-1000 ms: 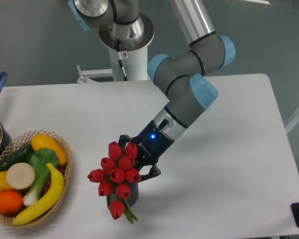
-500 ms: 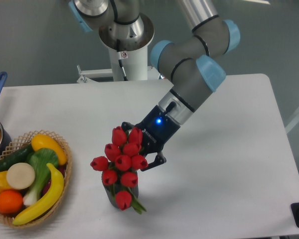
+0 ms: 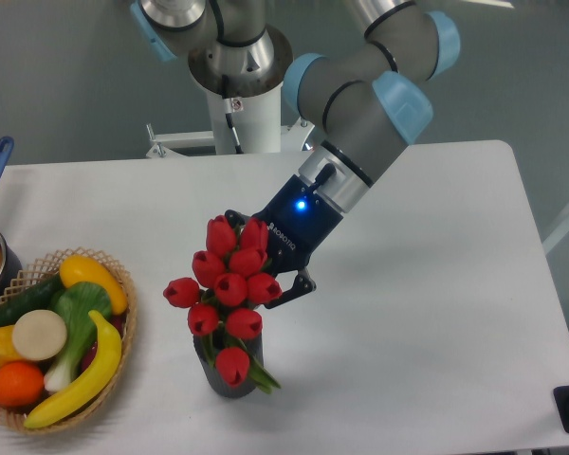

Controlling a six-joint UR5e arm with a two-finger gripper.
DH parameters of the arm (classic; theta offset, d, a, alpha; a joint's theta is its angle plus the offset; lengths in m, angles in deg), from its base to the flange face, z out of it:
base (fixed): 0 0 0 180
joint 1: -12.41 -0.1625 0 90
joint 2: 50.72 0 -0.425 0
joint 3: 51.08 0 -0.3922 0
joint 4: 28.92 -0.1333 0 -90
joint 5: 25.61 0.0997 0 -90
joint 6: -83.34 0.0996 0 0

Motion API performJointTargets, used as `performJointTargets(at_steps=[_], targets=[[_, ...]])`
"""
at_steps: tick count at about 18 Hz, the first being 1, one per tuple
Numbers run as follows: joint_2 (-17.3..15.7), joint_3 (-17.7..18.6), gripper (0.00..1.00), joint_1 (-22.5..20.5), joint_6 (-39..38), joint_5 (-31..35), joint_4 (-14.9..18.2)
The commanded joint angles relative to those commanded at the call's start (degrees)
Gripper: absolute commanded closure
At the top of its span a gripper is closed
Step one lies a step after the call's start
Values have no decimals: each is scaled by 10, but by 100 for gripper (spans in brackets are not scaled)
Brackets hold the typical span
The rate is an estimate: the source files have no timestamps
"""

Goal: Pick up the flowers from the vase
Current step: 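Lift the gripped tulips up and out of the grey vase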

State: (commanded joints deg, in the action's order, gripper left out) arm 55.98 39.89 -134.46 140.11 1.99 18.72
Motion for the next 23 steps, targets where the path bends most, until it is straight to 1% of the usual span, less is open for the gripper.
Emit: performJointTargets(at_steps=[10,12,16,20,23], targets=[[-1,-46,63,-6,-75,-1,0],[-1,-52,63,-8,-90,-1,0],[-1,-58,63,-10,-95,-3,-4],[-1,-76,63,-14,-133,-21,-4],[-1,-83,63,-17,-134,-22,-4]])
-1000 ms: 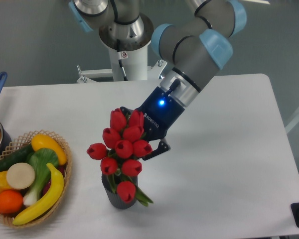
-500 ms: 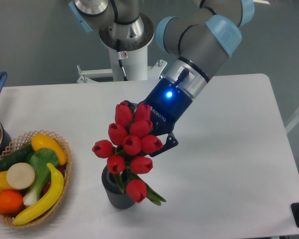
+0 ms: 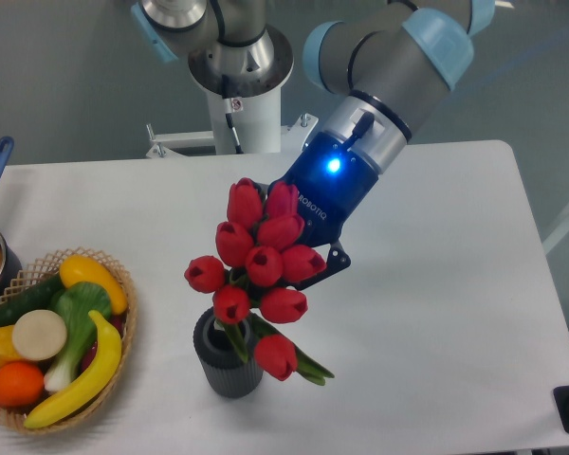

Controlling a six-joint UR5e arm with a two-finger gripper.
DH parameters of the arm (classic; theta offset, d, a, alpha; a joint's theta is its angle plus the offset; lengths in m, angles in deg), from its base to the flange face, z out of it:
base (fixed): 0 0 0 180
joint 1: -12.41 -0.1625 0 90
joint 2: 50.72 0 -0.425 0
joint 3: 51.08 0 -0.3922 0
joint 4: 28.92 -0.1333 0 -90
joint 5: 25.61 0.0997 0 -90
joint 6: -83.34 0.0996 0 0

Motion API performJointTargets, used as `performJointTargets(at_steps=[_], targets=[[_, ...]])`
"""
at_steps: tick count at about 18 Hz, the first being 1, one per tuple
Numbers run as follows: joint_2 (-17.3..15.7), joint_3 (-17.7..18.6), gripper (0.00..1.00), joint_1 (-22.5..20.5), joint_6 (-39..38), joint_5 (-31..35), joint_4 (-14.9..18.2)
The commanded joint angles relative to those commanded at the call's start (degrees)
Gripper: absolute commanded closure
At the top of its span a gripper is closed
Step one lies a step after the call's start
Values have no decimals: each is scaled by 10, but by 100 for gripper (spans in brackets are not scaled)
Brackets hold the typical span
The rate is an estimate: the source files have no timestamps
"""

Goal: Pick up the flowers from the vase
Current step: 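Lift the gripped tulips up and out of the grey vase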

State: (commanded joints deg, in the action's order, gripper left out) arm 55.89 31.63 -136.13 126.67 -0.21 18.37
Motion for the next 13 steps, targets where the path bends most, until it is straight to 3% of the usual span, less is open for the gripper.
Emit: performJointTargets(at_steps=[8,13], targets=[[4,-12,63,-21,0,-11,0],[3,-14,63,-50,-1,-54,0]])
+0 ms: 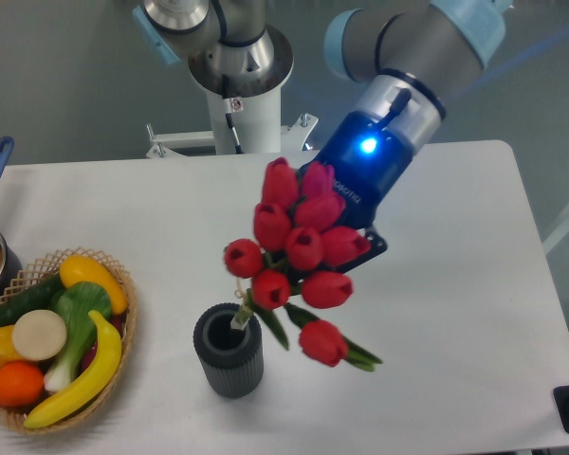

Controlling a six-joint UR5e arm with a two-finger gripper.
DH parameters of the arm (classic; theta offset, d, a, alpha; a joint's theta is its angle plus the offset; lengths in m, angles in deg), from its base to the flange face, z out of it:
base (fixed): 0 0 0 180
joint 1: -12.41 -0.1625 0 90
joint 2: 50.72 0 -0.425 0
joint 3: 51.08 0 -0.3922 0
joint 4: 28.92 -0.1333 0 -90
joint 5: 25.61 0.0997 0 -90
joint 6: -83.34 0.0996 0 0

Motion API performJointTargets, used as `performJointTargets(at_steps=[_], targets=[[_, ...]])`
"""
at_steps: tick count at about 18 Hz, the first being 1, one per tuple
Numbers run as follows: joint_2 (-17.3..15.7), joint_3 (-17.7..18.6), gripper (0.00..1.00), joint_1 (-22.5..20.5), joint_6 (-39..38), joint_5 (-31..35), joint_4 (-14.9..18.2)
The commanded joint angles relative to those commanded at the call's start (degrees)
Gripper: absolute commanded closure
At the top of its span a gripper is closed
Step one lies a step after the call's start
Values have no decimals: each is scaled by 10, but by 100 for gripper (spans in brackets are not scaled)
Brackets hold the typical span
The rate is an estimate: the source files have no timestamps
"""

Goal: Pick up the flowers from the vase
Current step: 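Lift the gripped tulips up and out of the grey vase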

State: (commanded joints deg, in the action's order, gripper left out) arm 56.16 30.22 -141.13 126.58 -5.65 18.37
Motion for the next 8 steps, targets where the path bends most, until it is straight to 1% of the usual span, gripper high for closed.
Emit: performJointTargets(at_steps=[2,8], targets=[[-1,0,63,-11,0,-9,1],[-2,5,63,-17,2,-10,1]])
